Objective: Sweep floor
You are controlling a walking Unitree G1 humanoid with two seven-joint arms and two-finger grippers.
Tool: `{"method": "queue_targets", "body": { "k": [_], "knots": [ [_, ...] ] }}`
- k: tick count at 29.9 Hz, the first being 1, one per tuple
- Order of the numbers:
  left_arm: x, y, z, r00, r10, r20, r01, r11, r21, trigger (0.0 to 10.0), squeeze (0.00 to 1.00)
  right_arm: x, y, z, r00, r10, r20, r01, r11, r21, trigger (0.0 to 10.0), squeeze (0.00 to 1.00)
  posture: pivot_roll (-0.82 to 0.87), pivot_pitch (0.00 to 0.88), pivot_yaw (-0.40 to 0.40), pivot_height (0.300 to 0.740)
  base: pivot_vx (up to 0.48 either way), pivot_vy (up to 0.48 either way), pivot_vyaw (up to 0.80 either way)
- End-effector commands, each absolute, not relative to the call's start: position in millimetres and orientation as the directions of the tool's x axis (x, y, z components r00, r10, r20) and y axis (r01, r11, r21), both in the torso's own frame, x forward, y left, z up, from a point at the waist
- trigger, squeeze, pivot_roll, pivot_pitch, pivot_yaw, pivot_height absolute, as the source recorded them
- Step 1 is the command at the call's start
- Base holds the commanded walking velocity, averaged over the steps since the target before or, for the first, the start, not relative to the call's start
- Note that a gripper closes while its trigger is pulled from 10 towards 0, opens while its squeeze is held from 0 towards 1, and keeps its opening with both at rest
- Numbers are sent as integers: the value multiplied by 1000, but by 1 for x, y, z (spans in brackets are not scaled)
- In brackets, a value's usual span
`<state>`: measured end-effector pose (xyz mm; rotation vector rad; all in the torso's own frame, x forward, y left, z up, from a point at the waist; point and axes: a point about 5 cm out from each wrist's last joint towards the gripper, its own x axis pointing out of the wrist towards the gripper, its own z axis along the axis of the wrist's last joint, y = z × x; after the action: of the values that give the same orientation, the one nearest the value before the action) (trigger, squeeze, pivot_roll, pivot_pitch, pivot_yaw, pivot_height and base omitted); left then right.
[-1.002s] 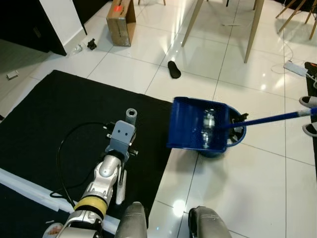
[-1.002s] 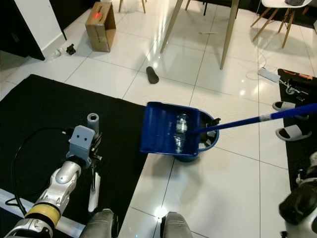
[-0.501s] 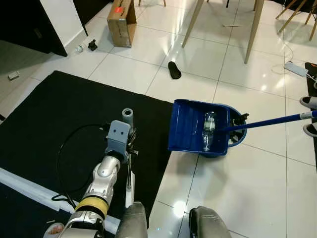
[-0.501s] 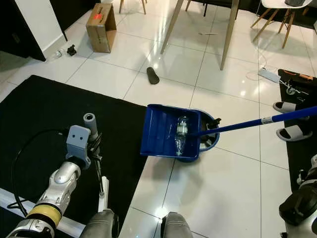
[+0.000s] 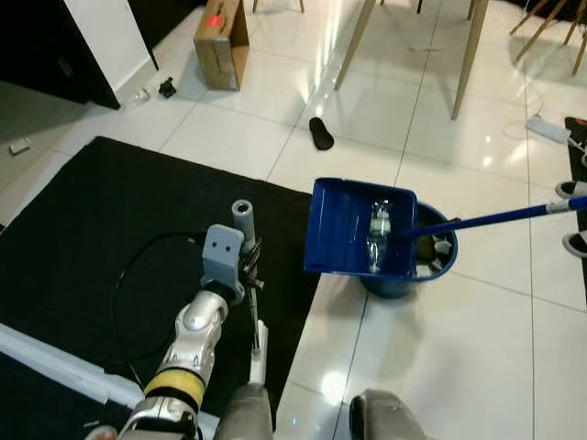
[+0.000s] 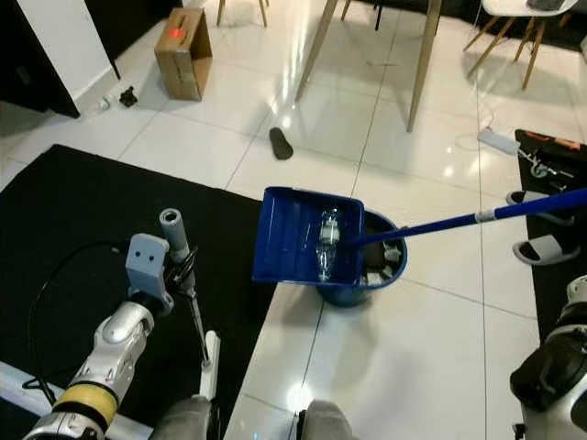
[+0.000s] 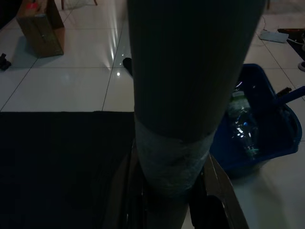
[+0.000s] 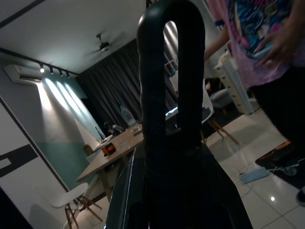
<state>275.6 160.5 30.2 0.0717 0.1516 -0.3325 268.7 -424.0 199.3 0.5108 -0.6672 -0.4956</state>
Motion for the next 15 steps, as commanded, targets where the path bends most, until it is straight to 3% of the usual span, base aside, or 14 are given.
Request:
{"method": "queue_targets", "body": {
  "k": [1,15],
  "knots": [
    [276,158,32,934,-326,-145,333,943,24,10000,0,273,-422,205,654,-597,465,233,744,627,10000,0,54,48,-30,740,480,0,0],
    [275,160,34,935,-326,-137,331,943,21,10000,0,277,-419,206,663,-587,465,218,746,630,10000,0,58,40,-35,740,466,0,0]
  ]
}}
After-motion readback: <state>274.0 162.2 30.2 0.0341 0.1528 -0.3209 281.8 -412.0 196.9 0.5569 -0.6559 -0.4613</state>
